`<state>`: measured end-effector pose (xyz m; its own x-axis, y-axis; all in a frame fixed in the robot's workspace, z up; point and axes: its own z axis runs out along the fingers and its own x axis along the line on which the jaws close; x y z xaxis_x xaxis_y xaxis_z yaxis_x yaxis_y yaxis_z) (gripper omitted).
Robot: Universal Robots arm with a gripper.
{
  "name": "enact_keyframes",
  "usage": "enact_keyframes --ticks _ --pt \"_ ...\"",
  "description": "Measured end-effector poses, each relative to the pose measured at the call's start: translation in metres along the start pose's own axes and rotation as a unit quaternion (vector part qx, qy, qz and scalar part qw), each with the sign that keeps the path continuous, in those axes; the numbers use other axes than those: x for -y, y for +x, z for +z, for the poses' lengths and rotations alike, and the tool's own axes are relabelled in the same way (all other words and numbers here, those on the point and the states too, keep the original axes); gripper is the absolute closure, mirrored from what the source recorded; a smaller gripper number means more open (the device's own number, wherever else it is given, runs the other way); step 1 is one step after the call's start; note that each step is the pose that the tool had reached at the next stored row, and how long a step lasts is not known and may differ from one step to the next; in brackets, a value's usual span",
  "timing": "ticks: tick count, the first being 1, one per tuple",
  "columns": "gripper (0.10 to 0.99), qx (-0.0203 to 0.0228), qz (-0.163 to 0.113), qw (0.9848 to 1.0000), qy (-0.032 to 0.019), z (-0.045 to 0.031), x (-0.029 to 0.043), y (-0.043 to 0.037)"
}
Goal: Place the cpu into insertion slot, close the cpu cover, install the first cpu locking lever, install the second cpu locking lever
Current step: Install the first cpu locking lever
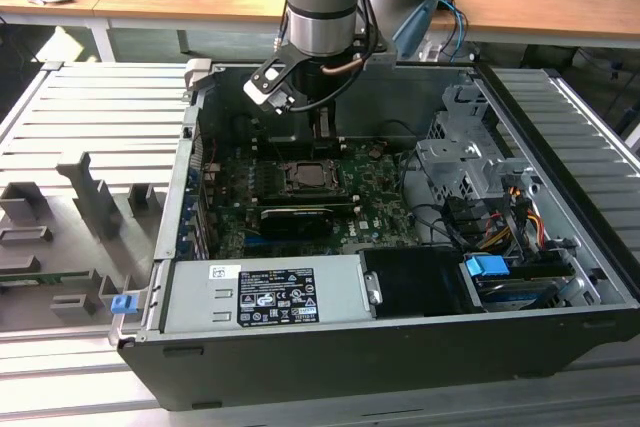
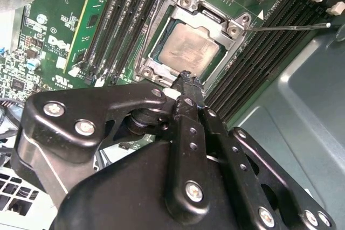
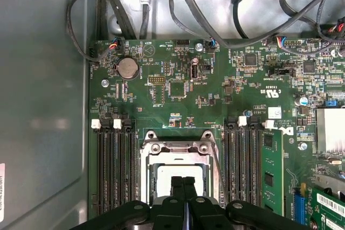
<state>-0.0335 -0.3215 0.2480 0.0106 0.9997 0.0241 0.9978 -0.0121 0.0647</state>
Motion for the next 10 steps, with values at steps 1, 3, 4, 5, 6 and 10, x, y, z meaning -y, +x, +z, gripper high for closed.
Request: enact_keyframes --ticks 1,3,4,5,6,10 --pt "0.98 0.0 0.0 1.0 0.0 0.0 0.0 0.0" --pt "0.98 0.0 0.0 1.0 0.0 -0.0001 0.0 0.0" --pt "0.98 0.0 0.0 1.0 0.0 -0.0001 0.0 0.0" --pt "0.98 0.0001 0.0 1.0 0.0 -0.0002 0.0 0.0" --pt "0.98 0.0 0.0 1.0 0.0 -0.0002 0.0 0.0" --pt "0.98 0.0002 0.0 1.0 0.0001 -0.0015 -0.0001 0.0"
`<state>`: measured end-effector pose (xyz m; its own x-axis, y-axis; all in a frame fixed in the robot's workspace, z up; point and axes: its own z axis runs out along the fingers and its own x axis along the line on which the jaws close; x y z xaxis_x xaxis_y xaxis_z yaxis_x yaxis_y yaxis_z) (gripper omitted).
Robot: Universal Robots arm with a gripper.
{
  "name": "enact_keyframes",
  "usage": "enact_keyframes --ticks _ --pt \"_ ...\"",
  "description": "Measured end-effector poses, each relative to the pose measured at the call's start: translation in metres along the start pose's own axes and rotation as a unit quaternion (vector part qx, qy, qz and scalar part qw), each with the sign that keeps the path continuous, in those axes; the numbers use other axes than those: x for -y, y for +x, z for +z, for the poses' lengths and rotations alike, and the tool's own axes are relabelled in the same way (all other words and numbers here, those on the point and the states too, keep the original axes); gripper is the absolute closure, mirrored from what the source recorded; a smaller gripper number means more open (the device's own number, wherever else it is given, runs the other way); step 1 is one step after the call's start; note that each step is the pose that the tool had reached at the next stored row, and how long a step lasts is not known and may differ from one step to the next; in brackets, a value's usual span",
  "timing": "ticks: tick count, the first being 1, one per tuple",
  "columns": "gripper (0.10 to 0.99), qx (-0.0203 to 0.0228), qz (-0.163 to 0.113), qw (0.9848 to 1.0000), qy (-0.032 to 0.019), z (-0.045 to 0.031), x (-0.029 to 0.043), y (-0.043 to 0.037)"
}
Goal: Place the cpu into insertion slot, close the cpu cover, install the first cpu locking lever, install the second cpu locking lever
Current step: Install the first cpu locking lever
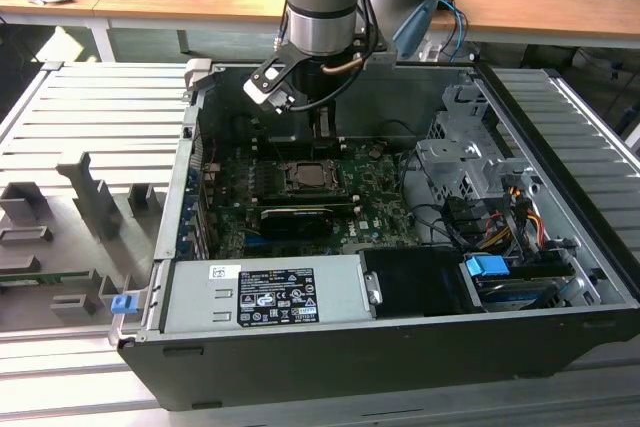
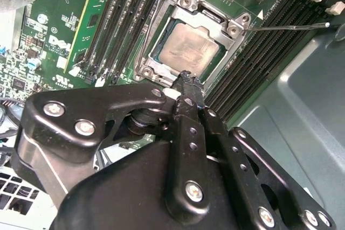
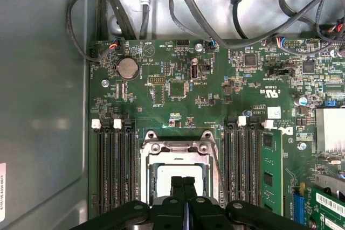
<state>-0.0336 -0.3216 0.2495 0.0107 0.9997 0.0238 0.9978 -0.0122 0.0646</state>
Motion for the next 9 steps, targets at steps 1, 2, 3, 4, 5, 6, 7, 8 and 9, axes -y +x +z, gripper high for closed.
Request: enact_keyframes --ticks 1,2,3,4,5,6,7,8,9 --pt "0.98 -0.0001 0.0 1.0 -0.0001 -0.0006 -0.0001 0.0001" --pt "0.98 0.0 0.0 1.0 0.0 -0.0014 -0.0001 0.0001" --pt "0.98 -0.0001 0.0 1.0 -0.0001 -0.003 -0.0002 0.0001" --pt "0.98 -0.0001 0.0 1.0 -0.0001 -0.0051 -0.0004 0.0002" --pt "0.98 -0.0001 0.0 1.0 -0.0001 -0.0074 -0.0005 0.0002" --pt "0.98 -0.0001 0.0 1.0 0.0 -0.0088 -0.0006 0.0003" --pt "0.98 -0.0001 0.0 1.0 -0.0001 -0.0109 -0.0007 0.0003" --pt "0.98 -0.0001 0.0 1.0 0.0 -0.0136 -0.0009 0.0004" --pt "0.98 -0.0001 0.0 1.0 0.0 -0.0153 -0.001 0.0004"
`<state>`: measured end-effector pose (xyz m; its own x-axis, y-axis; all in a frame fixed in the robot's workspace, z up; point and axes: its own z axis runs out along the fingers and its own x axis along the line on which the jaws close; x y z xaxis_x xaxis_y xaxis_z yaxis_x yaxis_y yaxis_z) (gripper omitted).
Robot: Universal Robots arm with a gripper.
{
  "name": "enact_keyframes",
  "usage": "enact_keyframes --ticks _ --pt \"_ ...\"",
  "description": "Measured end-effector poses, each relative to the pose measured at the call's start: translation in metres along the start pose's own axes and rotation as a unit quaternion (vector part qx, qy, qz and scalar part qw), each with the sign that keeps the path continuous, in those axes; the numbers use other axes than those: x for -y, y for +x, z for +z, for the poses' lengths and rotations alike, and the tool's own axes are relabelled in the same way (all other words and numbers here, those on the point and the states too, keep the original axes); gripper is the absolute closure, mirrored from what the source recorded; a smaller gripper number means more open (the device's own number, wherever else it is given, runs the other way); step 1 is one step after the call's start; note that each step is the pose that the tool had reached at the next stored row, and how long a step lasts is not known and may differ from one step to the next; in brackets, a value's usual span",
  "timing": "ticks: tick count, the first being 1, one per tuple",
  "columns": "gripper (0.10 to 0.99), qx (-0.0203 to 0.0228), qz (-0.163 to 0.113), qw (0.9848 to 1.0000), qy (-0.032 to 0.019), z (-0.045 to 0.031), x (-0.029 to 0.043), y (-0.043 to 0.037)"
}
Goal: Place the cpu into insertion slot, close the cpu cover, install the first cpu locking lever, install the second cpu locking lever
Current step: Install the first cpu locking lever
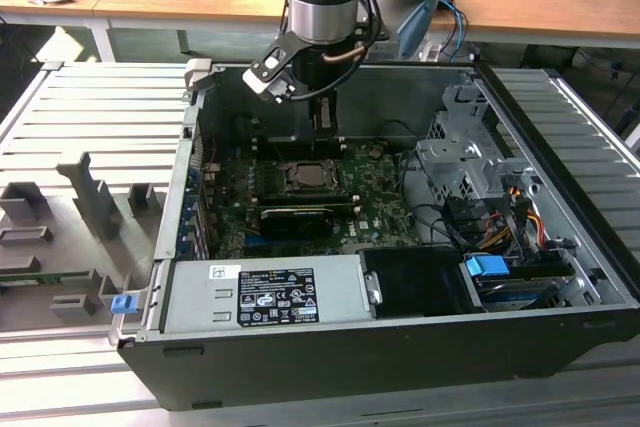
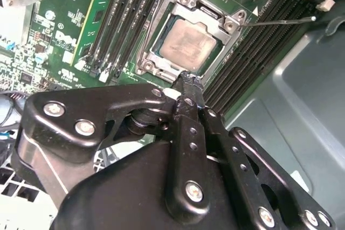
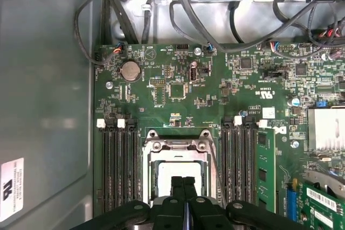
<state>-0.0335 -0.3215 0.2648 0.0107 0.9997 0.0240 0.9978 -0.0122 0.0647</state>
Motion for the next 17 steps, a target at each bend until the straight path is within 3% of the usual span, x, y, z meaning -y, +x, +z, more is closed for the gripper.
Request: enact_keyframes --ticks 5,8,11,17 --pt "0.98 -0.0001 0.0 1.0 0.0001 -0.0071 -0.0005 0.0002" --pt "0.98 -0.0023 -0.039 0.9992 0.0011 -0.0071 -0.0005 0.0002" --pt "0.98 -0.0043 -0.074 0.9973 0.002 -0.0071 -0.0004 0.0002" --pt "0.98 -0.0056 -0.094 0.9956 0.0024 -0.0071 -0.0005 0.0001"
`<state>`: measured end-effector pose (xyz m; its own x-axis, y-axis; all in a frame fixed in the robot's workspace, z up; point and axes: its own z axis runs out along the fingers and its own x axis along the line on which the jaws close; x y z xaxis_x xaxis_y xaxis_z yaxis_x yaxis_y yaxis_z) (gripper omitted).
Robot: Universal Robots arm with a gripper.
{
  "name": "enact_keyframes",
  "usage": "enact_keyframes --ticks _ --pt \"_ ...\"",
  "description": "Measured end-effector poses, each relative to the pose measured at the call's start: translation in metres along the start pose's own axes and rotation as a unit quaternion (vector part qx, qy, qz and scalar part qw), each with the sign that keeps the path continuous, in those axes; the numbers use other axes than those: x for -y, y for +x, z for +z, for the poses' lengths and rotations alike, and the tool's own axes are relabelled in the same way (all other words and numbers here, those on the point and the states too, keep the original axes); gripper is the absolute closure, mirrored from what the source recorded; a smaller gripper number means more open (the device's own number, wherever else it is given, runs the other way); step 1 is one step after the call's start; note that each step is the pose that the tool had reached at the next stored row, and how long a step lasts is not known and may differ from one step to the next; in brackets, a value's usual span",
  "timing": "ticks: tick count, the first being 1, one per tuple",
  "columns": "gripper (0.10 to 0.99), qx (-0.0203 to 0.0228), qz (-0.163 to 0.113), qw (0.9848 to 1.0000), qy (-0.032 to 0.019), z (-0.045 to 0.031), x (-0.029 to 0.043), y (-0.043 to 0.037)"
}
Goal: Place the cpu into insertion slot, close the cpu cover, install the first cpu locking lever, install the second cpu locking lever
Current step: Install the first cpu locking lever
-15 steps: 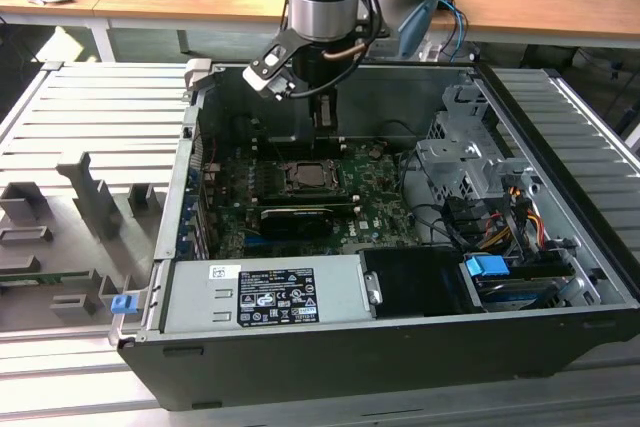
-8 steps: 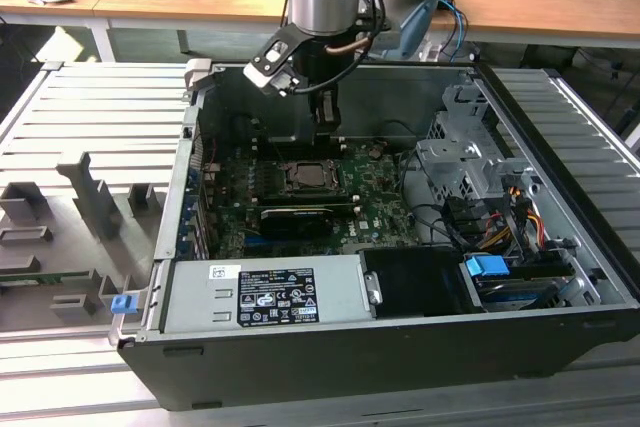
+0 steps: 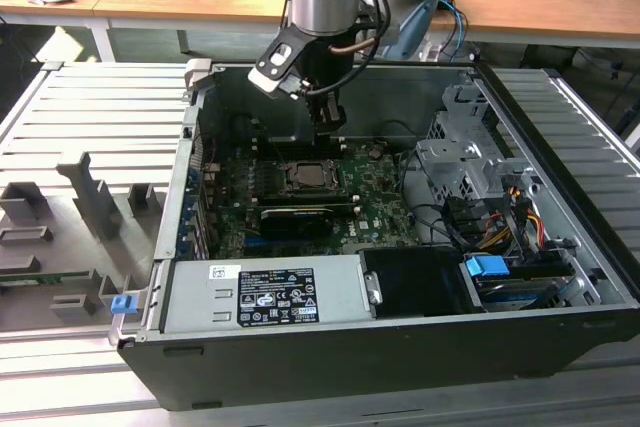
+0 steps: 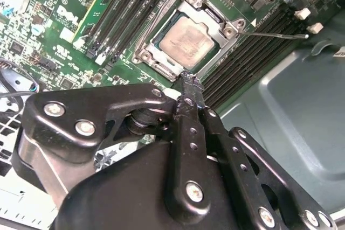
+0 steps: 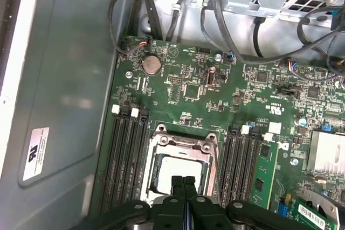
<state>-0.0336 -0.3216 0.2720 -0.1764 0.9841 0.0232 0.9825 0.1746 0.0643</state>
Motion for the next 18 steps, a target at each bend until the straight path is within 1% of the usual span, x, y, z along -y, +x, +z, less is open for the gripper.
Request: enact_keyframes --ticks 4,9,13,14,16,18 --pt "0.98 -0.0002 -0.005 1.0 0.0001 0.0 0.0001 -0.0003" --pt "0.98 -0.0011 -0.018 0.9998 0.0004 0.0 0.0001 -0.0003" --pt "0.98 -0.0029 -0.046 0.9989 0.0011 0.0 0.0001 -0.0004" --pt "0.98 -0.0042 -0.065 0.9979 0.0015 0.0 0.0001 -0.0003" --pt "0.98 -0.0056 -0.087 0.9962 0.002 0.0001 0.0001 -0.0003" --pt "0.98 -0.0074 -0.115 0.9934 0.0026 0.0003 0.0001 -0.0003"
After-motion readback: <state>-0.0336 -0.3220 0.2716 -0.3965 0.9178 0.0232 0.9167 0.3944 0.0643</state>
